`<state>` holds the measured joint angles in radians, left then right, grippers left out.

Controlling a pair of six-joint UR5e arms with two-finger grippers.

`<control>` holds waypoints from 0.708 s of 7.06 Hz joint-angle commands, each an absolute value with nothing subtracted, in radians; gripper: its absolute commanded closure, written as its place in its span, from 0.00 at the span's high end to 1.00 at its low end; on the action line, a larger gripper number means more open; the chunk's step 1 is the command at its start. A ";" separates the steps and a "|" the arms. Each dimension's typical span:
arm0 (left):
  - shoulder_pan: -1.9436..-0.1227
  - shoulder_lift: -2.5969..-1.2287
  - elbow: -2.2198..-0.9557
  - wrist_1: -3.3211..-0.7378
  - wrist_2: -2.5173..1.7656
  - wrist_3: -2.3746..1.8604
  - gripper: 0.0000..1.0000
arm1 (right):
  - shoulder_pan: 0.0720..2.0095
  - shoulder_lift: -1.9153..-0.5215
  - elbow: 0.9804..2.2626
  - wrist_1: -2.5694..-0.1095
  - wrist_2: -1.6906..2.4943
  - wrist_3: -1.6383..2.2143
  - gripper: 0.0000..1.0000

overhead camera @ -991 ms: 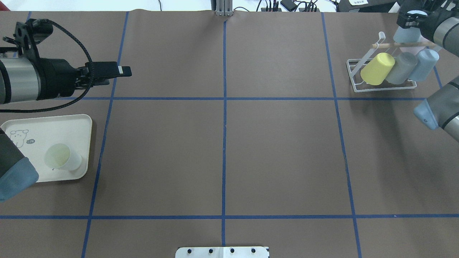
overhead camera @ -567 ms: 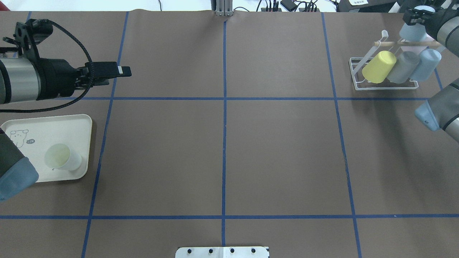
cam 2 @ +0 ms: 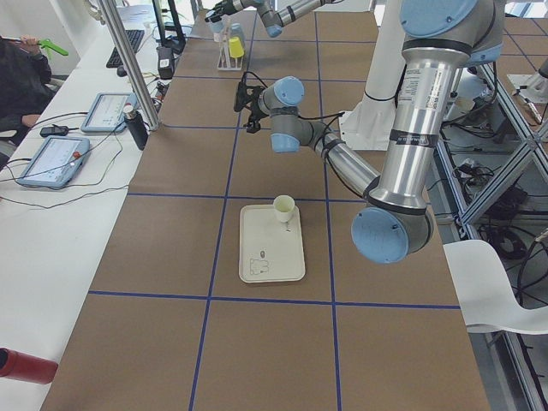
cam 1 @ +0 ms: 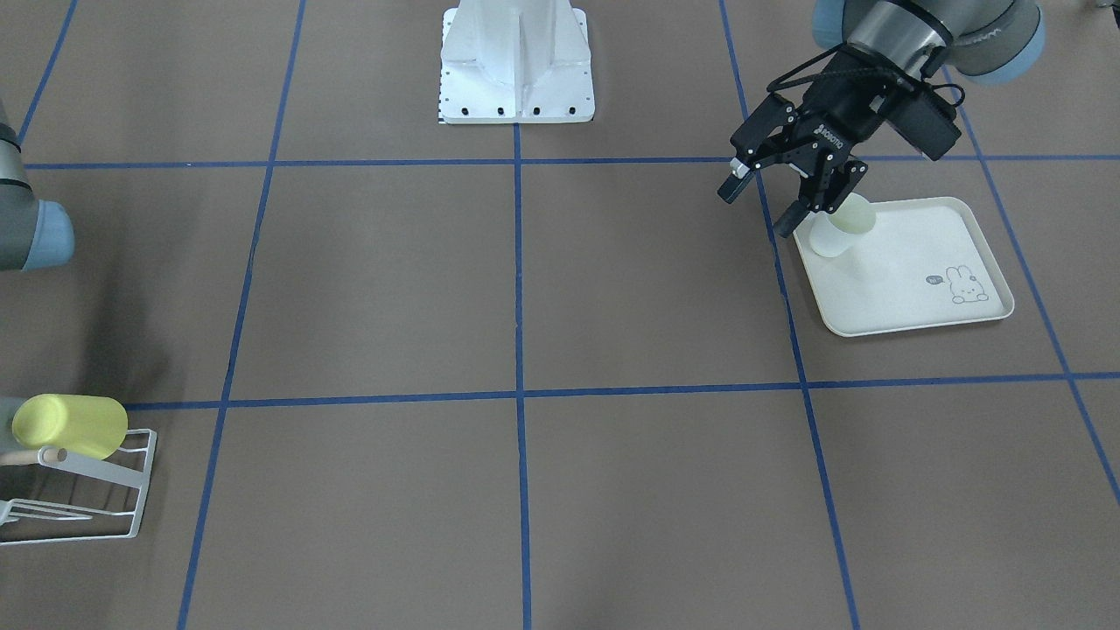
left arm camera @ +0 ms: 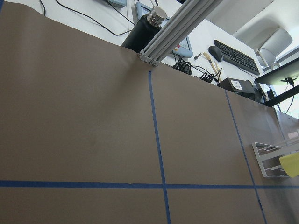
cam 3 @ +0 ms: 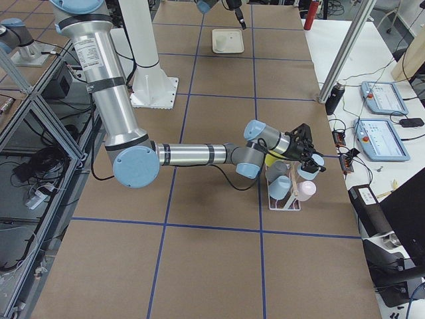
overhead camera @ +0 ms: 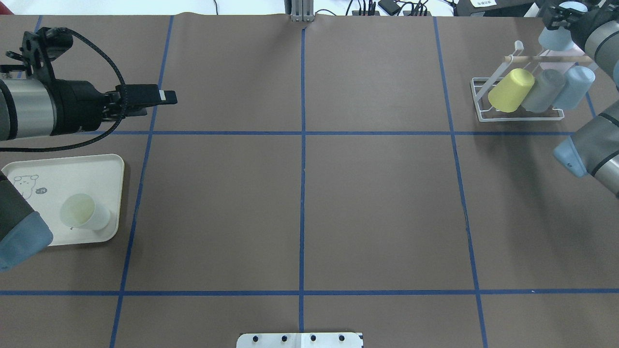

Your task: Transfer IKEA cup to right arm and place on rack

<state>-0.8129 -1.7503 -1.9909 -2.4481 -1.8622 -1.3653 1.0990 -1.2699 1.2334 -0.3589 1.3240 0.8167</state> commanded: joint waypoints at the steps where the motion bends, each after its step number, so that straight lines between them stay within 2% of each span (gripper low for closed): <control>1: -0.813 -1.750 -1.987 -2.450 -1.862 -1.365 1.00 | 1.083 -1.267 1.235 -0.357 1.319 0.834 0.00; 5: -0.811 -1.736 -1.990 -2.456 -1.864 -1.367 1.00 | 1.049 -1.285 1.229 -0.319 1.270 0.845 0.00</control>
